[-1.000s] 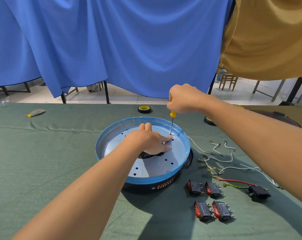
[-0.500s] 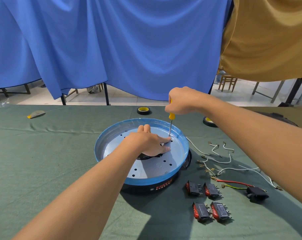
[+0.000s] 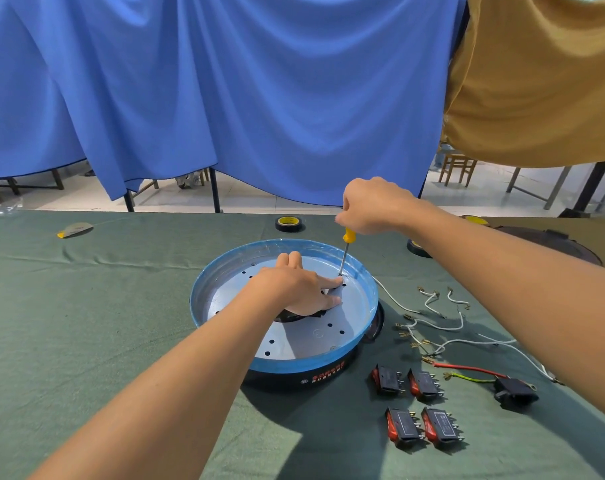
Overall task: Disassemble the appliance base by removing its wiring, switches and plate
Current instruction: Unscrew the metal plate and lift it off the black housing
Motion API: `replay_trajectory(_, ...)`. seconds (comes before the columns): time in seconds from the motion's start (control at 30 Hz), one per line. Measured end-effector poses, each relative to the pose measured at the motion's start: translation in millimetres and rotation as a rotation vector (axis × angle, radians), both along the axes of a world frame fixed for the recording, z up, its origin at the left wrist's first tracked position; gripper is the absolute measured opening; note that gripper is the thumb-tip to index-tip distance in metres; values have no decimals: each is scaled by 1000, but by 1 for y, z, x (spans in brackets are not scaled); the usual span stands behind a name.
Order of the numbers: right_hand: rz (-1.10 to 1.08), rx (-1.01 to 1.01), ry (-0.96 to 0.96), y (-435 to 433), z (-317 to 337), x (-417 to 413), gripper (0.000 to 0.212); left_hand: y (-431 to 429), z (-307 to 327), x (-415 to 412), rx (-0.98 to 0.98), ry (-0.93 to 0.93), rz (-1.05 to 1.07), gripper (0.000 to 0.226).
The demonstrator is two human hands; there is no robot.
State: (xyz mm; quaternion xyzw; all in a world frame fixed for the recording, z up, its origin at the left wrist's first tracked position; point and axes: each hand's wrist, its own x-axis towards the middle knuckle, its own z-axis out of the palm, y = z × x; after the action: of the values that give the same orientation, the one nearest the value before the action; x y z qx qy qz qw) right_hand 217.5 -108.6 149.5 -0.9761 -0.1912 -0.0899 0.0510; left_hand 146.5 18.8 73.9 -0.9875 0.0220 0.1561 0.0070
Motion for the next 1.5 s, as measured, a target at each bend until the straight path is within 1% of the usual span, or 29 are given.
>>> replay_trajectory(0.03, 1, 8, 25, 0, 1, 1, 13, 0, 0, 0, -1, 1, 1, 53)
replay_trajectory(0.07, 2, 14, 47, 0, 2, 1, 9, 0, 0, 0, -2, 1, 2, 52)
replay_trajectory(0.13, 5, 17, 56, 1, 2, 2, 15, -1, 0, -1, -2, 0, 3, 52)
replay_trajectory(0.2, -8, 9, 21, 1, 1, 2, 35, -1, 1, -1, -1, 0, 3, 52)
replay_trajectory(0.23, -20, 10, 7, 1, 0, 3, 40, -1, 1, -1, 0, 0, 2, 52)
replay_trajectory(0.27, -19, 19, 1, 1, -2, 3, 38, -1, 1, -1, 0, 1, 1, 52)
replay_trajectory(0.33, -14, 46, 17, 2, -2, 3, 16, -1, 1, -1, 3, 1, -4, 52)
replay_trajectory(0.37, -11, 53, 34, 1, -1, 3, 10, -1, 1, -1, 5, 0, -5, 53)
replay_trajectory(0.4, -6, 53, 46, 2, 0, 1, 14, 0, 1, -1, 4, 0, -5, 53)
replay_trajectory(0.47, -5, 41, 38, 1, 2, 0, 13, 0, 1, 0, -1, -1, -2, 53)
replay_trajectory(0.53, -25, 46, 7, 1, 1, -1, 31, 0, 0, -1, -5, -3, -1, 52)
replay_trajectory(0.57, -29, 52, -7, 1, 0, -2, 33, 0, 0, -1, -5, -6, 0, 52)
replay_trajectory(0.67, -22, 67, -1, 2, 0, -2, 9, 0, 1, -1, 1, -6, 1, 52)
replay_trajectory(0.77, -20, 59, 21, 0, 3, -5, 9, -1, 1, -1, -2, -2, 2, 52)
replay_trajectory(0.87, -41, 15, -6, 1, 3, -6, 34, -1, 1, -1, -6, -6, -3, 52)
replay_trajectory(0.9, -41, 14, -7, 1, 2, -5, 36, -1, 1, -1, -7, -6, -3, 52)
replay_trajectory(0.93, -36, 21, -3, 2, 2, -5, 33, -1, 1, -1, -6, -4, -2, 52)
replay_trajectory(1.03, -30, 30, 18, 1, 4, -6, 12, -1, 1, -2, -8, -5, -2, 52)
replay_trajectory(1.07, -30, 31, 18, 1, 5, -6, 12, -1, 0, -2, -11, -6, -1, 52)
replay_trajectory(1.17, -52, 8, -25, -1, 3, -7, 27, -1, 0, -1, -11, -8, 3, 53)
replay_trajectory(1.23, -59, 8, -49, -1, 1, -7, 32, 0, 0, -1, -8, -9, 3, 53)
replay_trajectory(1.37, -29, 58, 9, -1, 2, -7, 15, 0, -1, -1, -13, -9, 1, 53)
replay_trajectory(1.4, -22, 62, 15, -1, 3, -7, 14, 0, -1, -1, -12, -11, 1, 52)
replay_trajectory(1.43, -20, 60, 12, -2, 3, -7, 17, 0, -1, -1, -10, -12, 1, 52)
replay_trajectory(1.5, -34, 49, -14, -2, 2, -7, 33, 0, -1, -1, -9, -13, 0, 52)
